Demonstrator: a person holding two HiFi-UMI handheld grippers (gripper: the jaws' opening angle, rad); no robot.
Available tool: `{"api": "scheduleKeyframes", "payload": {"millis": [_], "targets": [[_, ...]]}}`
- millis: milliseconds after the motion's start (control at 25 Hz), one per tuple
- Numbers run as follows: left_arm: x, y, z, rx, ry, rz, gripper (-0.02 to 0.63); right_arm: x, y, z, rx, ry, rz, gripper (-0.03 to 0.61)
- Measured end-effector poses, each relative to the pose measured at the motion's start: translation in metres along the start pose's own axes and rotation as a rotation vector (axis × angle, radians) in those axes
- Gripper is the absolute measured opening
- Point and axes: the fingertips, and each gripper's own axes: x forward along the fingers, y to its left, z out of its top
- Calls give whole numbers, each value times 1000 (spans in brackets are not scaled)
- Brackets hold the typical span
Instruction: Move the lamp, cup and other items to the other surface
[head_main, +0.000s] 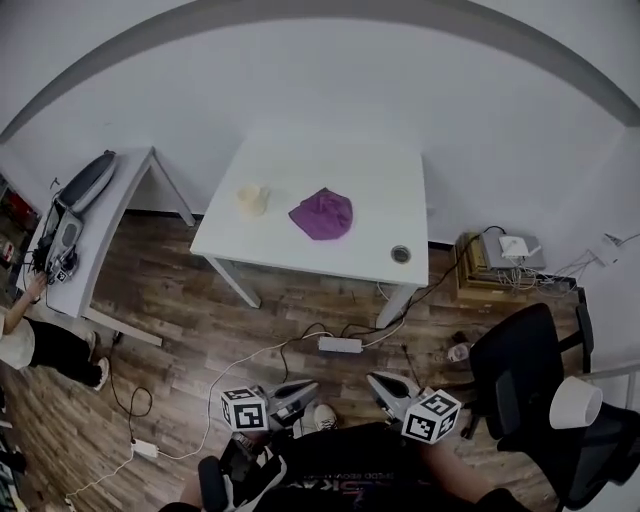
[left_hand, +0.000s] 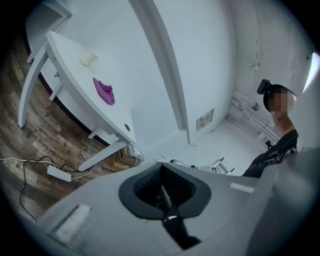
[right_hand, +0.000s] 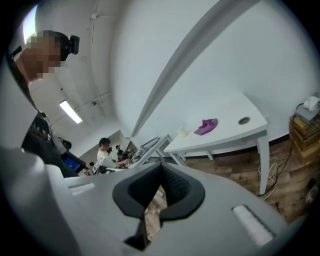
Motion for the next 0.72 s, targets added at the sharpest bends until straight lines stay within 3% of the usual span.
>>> {"api": "scheduleKeyframes", "payload": {"millis": [120,280,720], "targets": [[-7,1,2,-5,-20,2,-8,15,27,-17,-69,89,82,0],[-8,-2,2,10,-20,-16,-8,20,38,-14,-142,102,102,1],[0,-9,-3,7,-1,-52,-8,11,36,-21,-120,116,97,5]]}}
